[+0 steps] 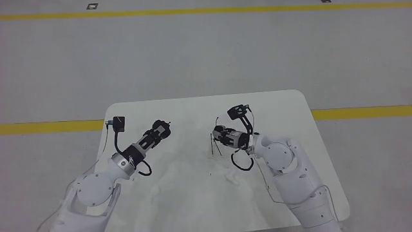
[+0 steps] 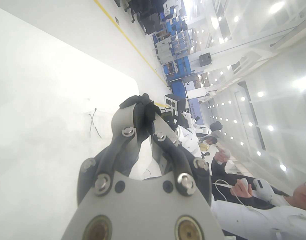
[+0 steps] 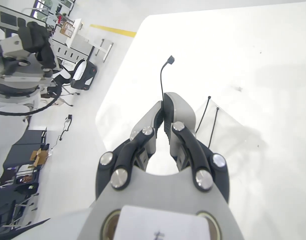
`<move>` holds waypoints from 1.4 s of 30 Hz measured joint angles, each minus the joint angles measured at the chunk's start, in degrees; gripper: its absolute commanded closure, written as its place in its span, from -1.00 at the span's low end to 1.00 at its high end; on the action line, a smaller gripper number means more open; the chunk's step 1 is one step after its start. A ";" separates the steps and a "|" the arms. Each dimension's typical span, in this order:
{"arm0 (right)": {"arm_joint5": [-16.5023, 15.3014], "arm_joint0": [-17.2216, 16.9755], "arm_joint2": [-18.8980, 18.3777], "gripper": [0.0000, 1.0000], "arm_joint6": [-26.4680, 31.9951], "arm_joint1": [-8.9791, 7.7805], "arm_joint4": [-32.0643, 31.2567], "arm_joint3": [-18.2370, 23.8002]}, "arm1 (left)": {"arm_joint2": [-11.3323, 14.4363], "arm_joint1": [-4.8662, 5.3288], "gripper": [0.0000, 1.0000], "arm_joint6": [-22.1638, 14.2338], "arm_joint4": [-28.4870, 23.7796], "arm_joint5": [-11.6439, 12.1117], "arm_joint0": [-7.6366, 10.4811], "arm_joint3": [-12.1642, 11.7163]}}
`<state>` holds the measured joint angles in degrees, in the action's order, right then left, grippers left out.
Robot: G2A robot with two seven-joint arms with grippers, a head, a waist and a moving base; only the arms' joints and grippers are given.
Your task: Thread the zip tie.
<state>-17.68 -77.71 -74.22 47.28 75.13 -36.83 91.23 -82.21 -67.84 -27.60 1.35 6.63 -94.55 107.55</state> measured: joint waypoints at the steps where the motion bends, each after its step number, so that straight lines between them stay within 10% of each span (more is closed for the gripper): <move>1: 0.00 0.00 0.00 1.00 -0.01 0.00 -0.01 0.00 | 0.00 0.00 1.00 0.00 0.00 0.00 0.00 0.00; 10: -0.87 -0.62 0.03 1.00 -1.14 -0.01 1.23 0.04 | 0.00 0.00 1.00 0.00 0.00 0.00 0.00 0.00; 21: -1.80 -6.21 -1.96 1.00 -3.57 -2.82 27.55 7.52 | 0.00 0.00 1.00 0.00 0.00 0.00 0.00 0.00; 29: -1.80 -9.13 -0.57 1.00 -9.40 -4.46 29.33 14.73 | 0.00 0.00 1.00 0.00 0.00 0.00 0.00 0.00; 42: -1.79 -8.87 0.26 1.00 -13.48 -4.43 25.78 15.06 | 0.54 0.01 1.00 0.13 -0.13 -0.61 0.02 0.02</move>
<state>-19.47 -86.58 -73.95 33.80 70.70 -11.05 106.29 -81.67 -67.83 -27.47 1.22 6.02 -94.54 107.57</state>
